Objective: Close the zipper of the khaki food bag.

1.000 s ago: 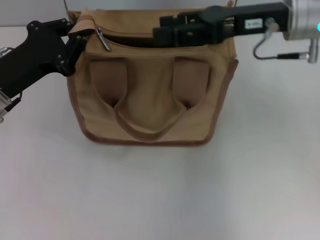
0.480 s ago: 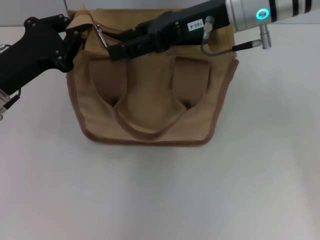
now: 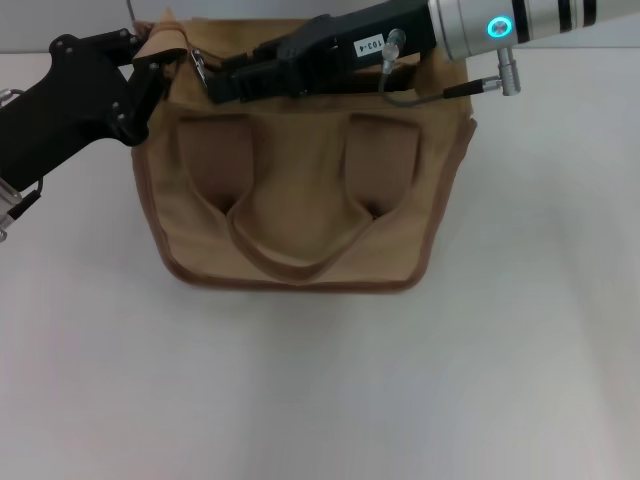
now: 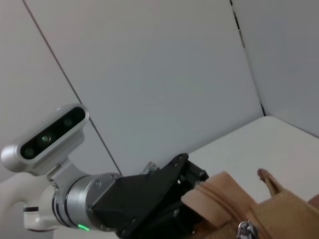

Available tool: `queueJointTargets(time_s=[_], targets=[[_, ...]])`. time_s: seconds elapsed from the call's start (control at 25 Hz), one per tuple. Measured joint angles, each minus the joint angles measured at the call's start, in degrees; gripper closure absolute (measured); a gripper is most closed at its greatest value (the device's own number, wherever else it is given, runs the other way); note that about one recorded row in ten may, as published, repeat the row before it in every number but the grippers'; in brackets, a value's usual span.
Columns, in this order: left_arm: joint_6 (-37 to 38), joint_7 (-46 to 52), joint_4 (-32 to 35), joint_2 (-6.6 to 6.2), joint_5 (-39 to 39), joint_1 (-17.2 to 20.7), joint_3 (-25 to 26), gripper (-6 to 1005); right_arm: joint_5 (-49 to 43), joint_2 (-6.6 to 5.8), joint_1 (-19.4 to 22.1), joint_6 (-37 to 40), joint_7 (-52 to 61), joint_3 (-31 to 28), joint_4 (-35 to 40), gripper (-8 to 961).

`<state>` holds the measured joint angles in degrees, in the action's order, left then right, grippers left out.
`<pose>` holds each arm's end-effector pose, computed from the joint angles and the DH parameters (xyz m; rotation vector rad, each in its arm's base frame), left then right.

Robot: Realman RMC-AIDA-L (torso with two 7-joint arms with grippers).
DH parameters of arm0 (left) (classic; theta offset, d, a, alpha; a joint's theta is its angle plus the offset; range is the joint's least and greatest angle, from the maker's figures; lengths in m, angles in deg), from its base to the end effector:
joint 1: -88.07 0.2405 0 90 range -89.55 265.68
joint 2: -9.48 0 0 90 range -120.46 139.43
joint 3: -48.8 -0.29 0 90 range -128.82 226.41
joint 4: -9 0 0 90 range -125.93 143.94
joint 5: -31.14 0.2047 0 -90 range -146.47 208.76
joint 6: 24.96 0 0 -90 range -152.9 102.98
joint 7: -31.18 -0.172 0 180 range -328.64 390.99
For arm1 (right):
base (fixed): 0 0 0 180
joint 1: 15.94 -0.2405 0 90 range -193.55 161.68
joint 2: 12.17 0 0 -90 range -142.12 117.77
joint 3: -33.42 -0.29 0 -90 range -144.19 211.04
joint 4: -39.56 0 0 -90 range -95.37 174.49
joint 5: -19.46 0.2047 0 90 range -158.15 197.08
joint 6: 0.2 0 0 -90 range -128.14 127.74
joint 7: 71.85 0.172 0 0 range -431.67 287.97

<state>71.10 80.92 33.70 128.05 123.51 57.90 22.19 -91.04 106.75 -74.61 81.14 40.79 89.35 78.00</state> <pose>-0.2530 0.3609 0.0083 -2.2169 -0.1696 -1.1672 0.0668 0.4355 -0.0730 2.9998 -0.6783 -0.6295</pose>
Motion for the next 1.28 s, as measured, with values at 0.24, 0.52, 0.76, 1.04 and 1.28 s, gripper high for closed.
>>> queueJointTargets(time_s=[0.24, 0.52, 0.76, 1.04, 1.28], targets=[[0.00, 0.00, -0.06, 0.06, 0.00, -0.14, -0.13, 954, 0.24, 0.31, -0.25, -1.42, -0.04, 1.36, 0.05, 566], [0.06, 0.04, -0.60, 0.09, 0.00, -0.76, -0.18, 951, 0.29, 0.57, -0.73, -1.72, -0.04, 1.46, -0.37, 567], [0.13, 0.03, -1.78, 0.09, 0.01, -1.99, 0.13, 949, 0.85, 0.71, -1.06, -3.21, -0.04, 2.38, -0.75, 579], [-0.19, -0.74, -3.08, 0.14, -0.52, -3.02, 0.24, 946, 4.03, 0.70, -0.84, -5.51, 0.04, 6.69, -1.01, 592], [-0.19, -0.68, -3.08, 0.05, -1.79, -1.97, 0.24, 944, 4.10, 0.71, -0.45, -5.63, 0.07, 6.56, -0.98, 604]])
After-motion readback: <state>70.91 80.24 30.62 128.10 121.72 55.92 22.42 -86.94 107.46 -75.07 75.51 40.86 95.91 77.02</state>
